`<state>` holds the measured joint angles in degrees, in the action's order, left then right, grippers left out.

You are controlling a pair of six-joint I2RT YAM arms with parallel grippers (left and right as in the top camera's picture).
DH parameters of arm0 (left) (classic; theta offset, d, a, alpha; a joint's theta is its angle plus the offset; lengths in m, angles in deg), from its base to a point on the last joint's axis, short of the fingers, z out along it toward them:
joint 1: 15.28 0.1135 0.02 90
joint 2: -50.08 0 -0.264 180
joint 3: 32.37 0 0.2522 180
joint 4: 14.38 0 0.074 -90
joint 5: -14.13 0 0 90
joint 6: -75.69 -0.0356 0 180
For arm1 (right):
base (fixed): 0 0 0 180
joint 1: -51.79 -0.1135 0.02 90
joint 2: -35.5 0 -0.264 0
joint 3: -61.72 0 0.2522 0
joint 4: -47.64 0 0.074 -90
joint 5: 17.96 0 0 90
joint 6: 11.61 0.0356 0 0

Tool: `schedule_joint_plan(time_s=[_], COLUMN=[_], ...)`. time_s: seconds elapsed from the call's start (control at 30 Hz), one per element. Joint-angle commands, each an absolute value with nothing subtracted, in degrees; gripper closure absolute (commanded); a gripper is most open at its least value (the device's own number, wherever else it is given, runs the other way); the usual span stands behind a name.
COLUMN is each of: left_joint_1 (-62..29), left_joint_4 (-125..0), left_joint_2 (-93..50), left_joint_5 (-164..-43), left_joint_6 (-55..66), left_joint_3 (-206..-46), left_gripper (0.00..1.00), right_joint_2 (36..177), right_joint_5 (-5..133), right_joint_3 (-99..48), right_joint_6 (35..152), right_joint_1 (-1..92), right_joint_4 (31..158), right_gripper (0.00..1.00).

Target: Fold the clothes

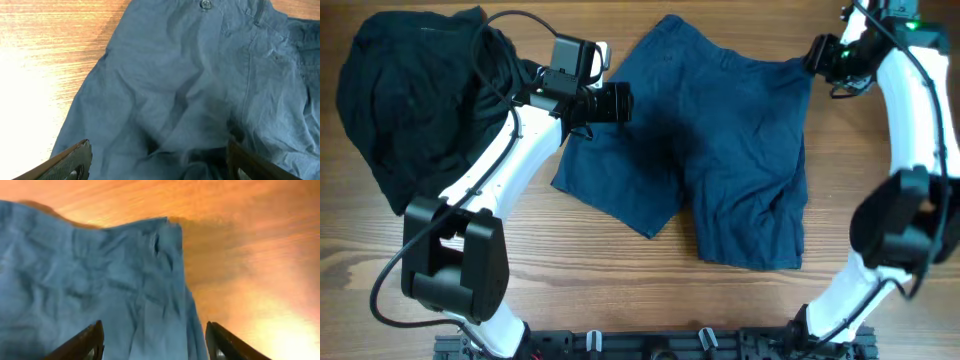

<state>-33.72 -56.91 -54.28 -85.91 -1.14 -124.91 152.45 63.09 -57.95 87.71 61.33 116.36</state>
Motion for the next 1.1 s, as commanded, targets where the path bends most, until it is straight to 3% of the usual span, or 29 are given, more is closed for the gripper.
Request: schedule_joint_plan(time_s=[0.0,0.1,0.17,0.33,0.53,0.73,0.77,0.83,0.87,1.07], left_joint_1=[-33.76,-33.76,-33.76,-33.76,-33.76,-33.78,-33.78,-33.83,-33.83,-33.83], left_joint_4=[-57.74,-58.42,-58.62,-58.55,-58.60,-58.60,-58.62,-58.73,-58.73,-56.98], left_joint_2=[-54.30,-54.30,-54.30,-54.30,-54.30,-54.30,-54.30,-54.30,-54.30,-54.78], left_joint_5=[-85.13,-84.93,-84.93,-84.73,-84.73,-84.76,-84.76,-84.76,-84.76,-84.76], left_joint_6=[-1.90,-1.90,-1.88,-1.88,-1.86,-1.86,-1.84,-1.82,-1.82,-1.90], left_joint_3=[-124.78,-124.78,-124.78,-124.78,-124.78,-124.78,-124.78,-124.78,-124.78,-124.78], left_gripper=[0.15,0.15,0.16,0.18,0.19,0.20,0.20,0.20,0.20,0.25], right_joint_2=[158.87,162.24,164.27,164.18,164.20,164.71,164.64,164.60,164.47,160.80], right_joint_5=[62.37,62.39,62.63,68.94,66.65,62.76,62.78,62.85,63.00,58.02], right_joint_3=[-58.43,-58.43,-58.43,-59.63,-63.34,-63.37,-63.63,-65.57,-66.60,-76.52], right_joint_6=[86.33,86.96,87.40,87.27,79.14,78.92,79.36,79.90,79.90,81.61], right_joint_1=[61.25,61.27,61.27,61.55,63.32,63.24,63.24,63.24,63.24,63.10], right_joint_4=[112.76,110.53,108.80,107.93,100.91,87.64,87.75,91.32,93.17,114.55], right_gripper=[0.38,0.47,0.67,0.96,0.96,0.96,0.73,0.05,0.00,0.00])
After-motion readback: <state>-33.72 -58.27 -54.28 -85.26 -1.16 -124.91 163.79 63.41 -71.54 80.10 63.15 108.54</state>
